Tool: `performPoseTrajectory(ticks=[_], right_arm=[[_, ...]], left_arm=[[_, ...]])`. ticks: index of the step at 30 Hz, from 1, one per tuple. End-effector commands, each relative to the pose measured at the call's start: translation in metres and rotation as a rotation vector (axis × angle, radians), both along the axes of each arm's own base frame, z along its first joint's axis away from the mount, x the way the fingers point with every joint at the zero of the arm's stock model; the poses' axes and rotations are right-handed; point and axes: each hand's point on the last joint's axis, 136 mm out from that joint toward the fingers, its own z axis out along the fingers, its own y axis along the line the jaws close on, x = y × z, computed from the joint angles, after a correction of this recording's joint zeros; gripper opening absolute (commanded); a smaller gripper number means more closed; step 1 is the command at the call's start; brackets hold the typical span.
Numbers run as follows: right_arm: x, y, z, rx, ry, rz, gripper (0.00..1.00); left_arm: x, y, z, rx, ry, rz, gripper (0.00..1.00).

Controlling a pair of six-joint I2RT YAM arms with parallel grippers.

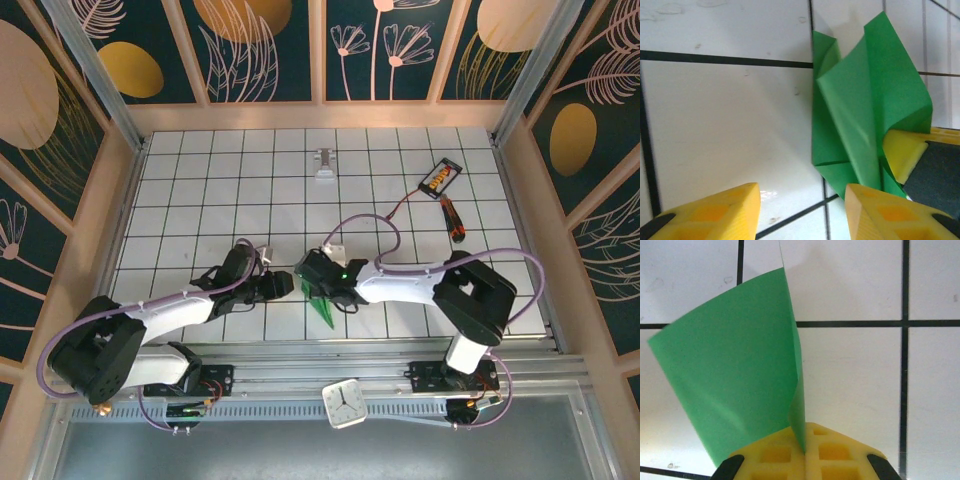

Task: Fold a paper plane with a square sheet of paper (pick it up from the middle)
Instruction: Move a paper plane to the center of the table.

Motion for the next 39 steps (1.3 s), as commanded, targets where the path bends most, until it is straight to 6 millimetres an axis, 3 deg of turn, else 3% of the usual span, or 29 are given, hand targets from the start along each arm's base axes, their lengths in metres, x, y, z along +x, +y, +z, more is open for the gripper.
performPoseTrajectory(ticks=[1, 7, 15, 21, 29, 33, 39], right_arm=[[0.011, -0.006, 0.025, 0.1, -0.068, -0.016, 0.01], [0.02, -0.011, 0.036, 0.411, -0.029, -0.032, 0.06], [0.021, -0.025, 0.026, 0.519, 0.014, -0.082, 0.05], [0.021, -0.029, 0.023, 0.532, 0.024, -0.101, 0.05], [0.021, -0.03, 0.024, 0.559, 0.028, -0.109, 0.04], [0.021, -0.03, 0.024, 0.575, 0.031, -0.112, 0.04], [0.022, -0.033, 0.024, 0.596, 0.023, -0.121, 0.08]], left_arm=[[0.005, -0.021, 0.032, -0.161, -0.037, -0.032, 0.5], [0.002, -0.037, 0.038, -0.274, 0.007, -0.057, 0.53], [0.01, -0.061, 0.045, -0.429, 0.073, -0.076, 0.52], [0.012, -0.062, 0.021, -0.382, 0.138, -0.049, 0.36], [0.018, -0.067, 0.011, -0.37, 0.157, -0.059, 0.36], [0.026, -0.075, 0.016, -0.4, 0.139, -0.068, 0.33], [0.041, -0.084, 0.014, -0.403, 0.108, -0.071, 0.12]])
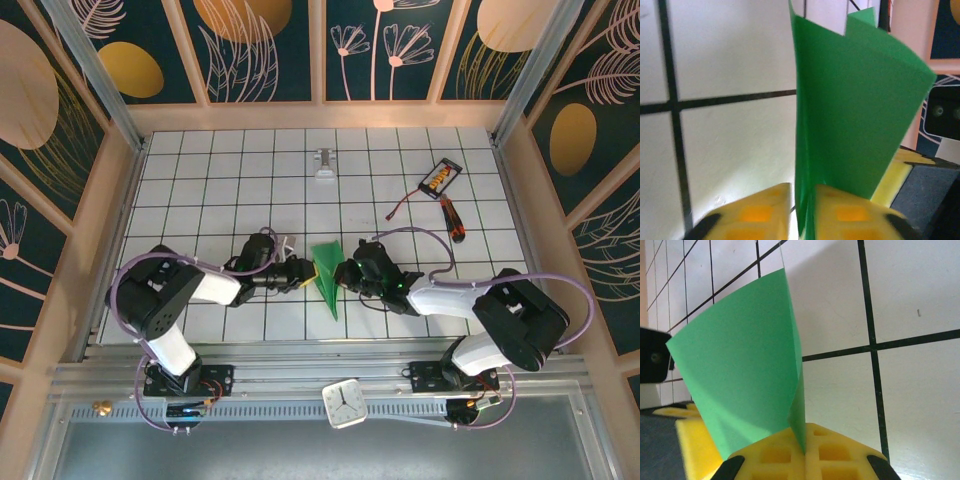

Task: Fold a paper plane with a square sheet of paper (pick it up from the middle)
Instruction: Move a paper plane to the center of the table.

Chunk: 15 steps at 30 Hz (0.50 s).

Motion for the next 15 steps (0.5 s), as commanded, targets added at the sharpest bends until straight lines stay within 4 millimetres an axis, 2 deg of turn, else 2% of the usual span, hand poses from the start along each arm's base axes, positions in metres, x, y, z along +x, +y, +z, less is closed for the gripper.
performPoseTrajectory(ticks=[1, 4, 7, 8, 11, 15], right_arm=[[0.006, -0.004, 0.008, 0.031, -0.024, -0.023, 0.09], [0.011, -0.013, 0.002, -0.022, -0.03, -0.041, 0.17], [0.016, -0.021, -0.006, -0.084, -0.03, -0.044, 0.23], [0.016, -0.023, -0.007, -0.089, -0.028, -0.043, 0.24], [0.019, -0.024, -0.012, -0.095, -0.022, -0.038, 0.24], [0.024, -0.021, -0.014, -0.102, -0.028, -0.023, 0.14]], left_arm=[[0.014, -0.008, 0.011, -0.032, -0.066, -0.009, 0.09], [0.017, -0.007, 0.01, 0.012, -0.092, -0.014, 0.0], [0.017, -0.005, 0.005, 0.061, -0.097, -0.031, 0.0], [0.018, -0.005, 0.011, 0.061, -0.113, -0.034, 0.0], [0.02, -0.004, 0.011, 0.083, -0.117, -0.035, 0.0], [0.02, -0.004, 0.007, 0.091, -0.104, -0.034, 0.0]])
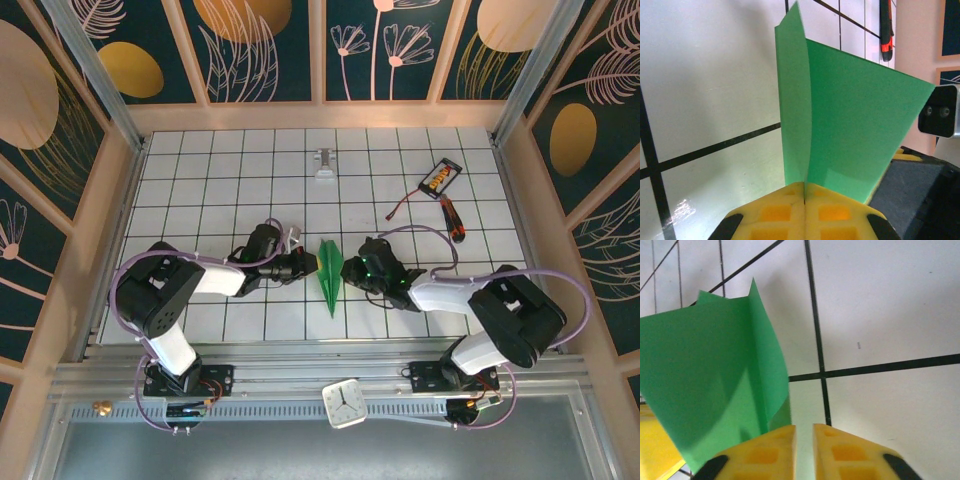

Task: Fold a paper plane with a square sheet of paper (pick it up from the middle)
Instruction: Move a paper plane to the center of the table.

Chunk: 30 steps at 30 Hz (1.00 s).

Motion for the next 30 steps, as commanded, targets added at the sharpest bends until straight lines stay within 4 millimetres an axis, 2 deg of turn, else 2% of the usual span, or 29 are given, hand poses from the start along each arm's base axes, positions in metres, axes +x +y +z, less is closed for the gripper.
performPoseTrajectory(ticks=[1, 6, 7, 8, 12, 16, 21, 27, 30], right_arm=[[0.01, 0.002, 0.002, -0.016, -0.025, 0.014, 0.14], [0.012, 0.009, 0.009, 0.025, -0.042, 0.033, 0.23], [0.012, 0.007, 0.01, 0.025, -0.045, 0.025, 0.25], [0.011, 0.003, 0.012, 0.019, -0.046, 0.015, 0.26], [0.008, -0.005, 0.021, 0.032, -0.074, -0.011, 0.3], [0.009, 0.006, 0.025, 0.051, -0.084, 0.022, 0.35], [0.01, 0.017, 0.017, 0.042, -0.073, 0.059, 0.42], [0.013, 0.028, 0.006, 0.033, -0.048, 0.092, 0.41], [0.018, 0.026, 0.001, -0.005, -0.035, 0.082, 0.33]], left_arm=[[0.003, 0.001, 0.002, 0.02, -0.021, -0.006, 0.0], [0.004, 0.0, 0.003, 0.021, -0.022, -0.01, 0.0], [0.004, 0.001, 0.002, 0.026, -0.02, -0.007, 0.0], [0.003, 0.003, -0.009, 0.045, 0.002, -0.004, 0.0], [0.004, 0.003, -0.011, 0.058, 0.004, -0.007, 0.0], [0.003, 0.003, -0.013, 0.061, 0.009, -0.013, 0.0], [0.002, 0.002, -0.014, 0.063, 0.011, -0.017, 0.0], [0.003, 0.002, -0.013, 0.063, 0.005, -0.019, 0.0], [0.005, 0.001, -0.011, 0.071, -0.006, -0.025, 0.0]])
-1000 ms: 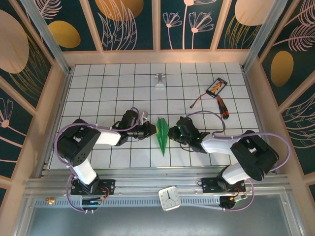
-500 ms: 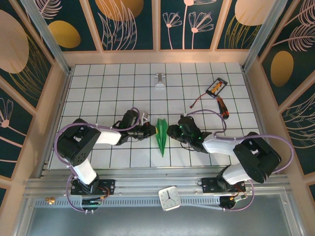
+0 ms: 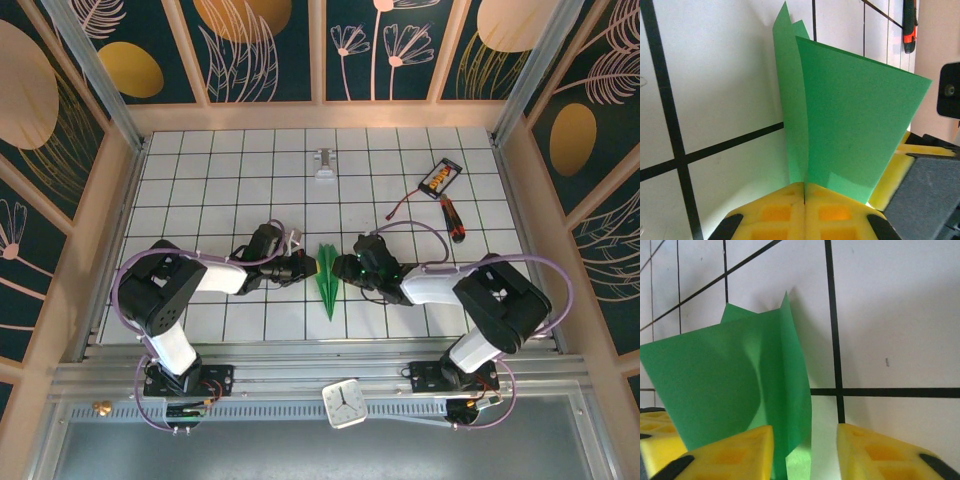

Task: Fold a paper plane with a square sheet of paper (pick it up from the middle)
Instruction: Move a paper plane to the center of the table.

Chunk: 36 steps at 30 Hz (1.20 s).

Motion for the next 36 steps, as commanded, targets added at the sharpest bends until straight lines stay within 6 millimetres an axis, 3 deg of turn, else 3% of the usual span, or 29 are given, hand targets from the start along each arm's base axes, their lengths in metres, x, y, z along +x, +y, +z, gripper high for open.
performPoseTrajectory(ticks=[1, 5, 7, 18, 24, 31, 36], right_arm=[[0.011, 0.007, 0.004, -0.03, -0.023, 0.004, 0.27], [0.016, -0.009, -0.006, -0.104, 0.009, -0.043, 0.06], [0.018, -0.015, -0.008, -0.111, 0.014, -0.057, 0.01], [0.032, -0.036, -0.008, -0.115, -0.007, -0.111, 0.0], [0.035, -0.028, -0.008, -0.079, -0.023, -0.086, 0.08], [0.039, -0.028, 0.0, -0.063, -0.044, -0.084, 0.24], [0.039, -0.036, 0.018, -0.039, -0.071, -0.099, 0.34]], left_arm=[[0.009, -0.002, 0.003, 0.018, -0.03, -0.009, 0.0], [0.014, 0.002, 0.001, 0.031, -0.031, -0.002, 0.0], [0.017, 0.005, 0.0, 0.031, -0.025, 0.007, 0.0], [0.038, 0.028, -0.007, 0.054, -0.023, 0.065, 0.0], [0.038, 0.023, -0.013, 0.031, -0.003, 0.052, 0.1], [0.04, 0.023, -0.004, 0.026, -0.025, 0.051, 0.34], [0.043, 0.032, 0.005, 0.081, -0.071, 0.074, 0.5]])
